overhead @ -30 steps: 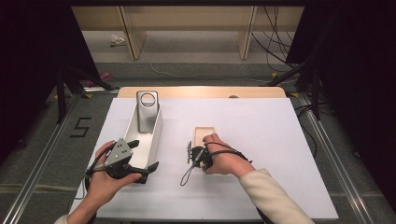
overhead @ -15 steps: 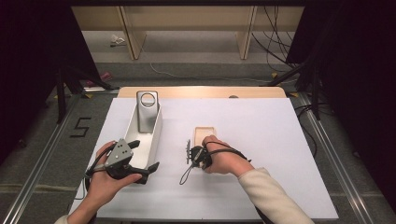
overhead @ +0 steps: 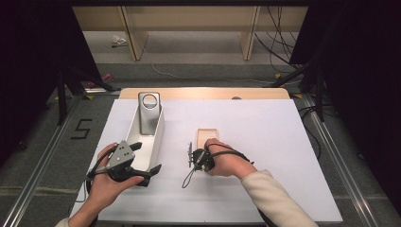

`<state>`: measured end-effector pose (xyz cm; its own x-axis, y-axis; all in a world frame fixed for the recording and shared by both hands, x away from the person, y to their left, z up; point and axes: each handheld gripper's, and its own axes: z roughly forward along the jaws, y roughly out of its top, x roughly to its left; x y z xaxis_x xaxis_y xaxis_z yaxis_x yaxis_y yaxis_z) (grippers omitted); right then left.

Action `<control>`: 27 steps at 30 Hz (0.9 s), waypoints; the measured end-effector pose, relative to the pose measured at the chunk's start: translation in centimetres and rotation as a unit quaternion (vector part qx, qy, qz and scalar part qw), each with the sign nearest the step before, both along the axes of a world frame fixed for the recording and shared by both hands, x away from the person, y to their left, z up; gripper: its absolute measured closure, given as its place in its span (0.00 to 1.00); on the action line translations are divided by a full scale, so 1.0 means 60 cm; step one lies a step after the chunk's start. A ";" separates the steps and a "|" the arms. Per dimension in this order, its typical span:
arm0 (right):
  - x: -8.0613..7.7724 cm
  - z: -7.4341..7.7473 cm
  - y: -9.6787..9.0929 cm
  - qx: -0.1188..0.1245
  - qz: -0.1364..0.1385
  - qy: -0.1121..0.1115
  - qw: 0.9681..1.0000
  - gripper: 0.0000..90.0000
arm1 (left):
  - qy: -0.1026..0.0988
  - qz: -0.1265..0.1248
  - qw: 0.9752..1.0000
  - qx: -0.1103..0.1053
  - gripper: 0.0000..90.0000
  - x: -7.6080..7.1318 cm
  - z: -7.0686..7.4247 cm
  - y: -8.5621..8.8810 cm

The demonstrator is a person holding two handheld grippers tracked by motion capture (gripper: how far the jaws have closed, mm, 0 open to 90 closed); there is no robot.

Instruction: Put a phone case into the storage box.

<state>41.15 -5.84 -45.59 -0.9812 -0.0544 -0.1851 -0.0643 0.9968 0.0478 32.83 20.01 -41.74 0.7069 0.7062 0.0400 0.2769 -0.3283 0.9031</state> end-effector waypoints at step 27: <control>-0.007 0.001 -0.001 0.002 0.001 -0.001 1.000 0.97 | 0.001 -0.002 1.000 -0.002 0.01 -0.001 -0.001 -0.001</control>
<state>40.76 -5.90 -45.52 -0.9809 -0.0558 -0.1865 -0.0664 0.9965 0.0512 32.79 19.93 -41.77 0.7102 0.7031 0.0355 0.2779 -0.3262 0.9035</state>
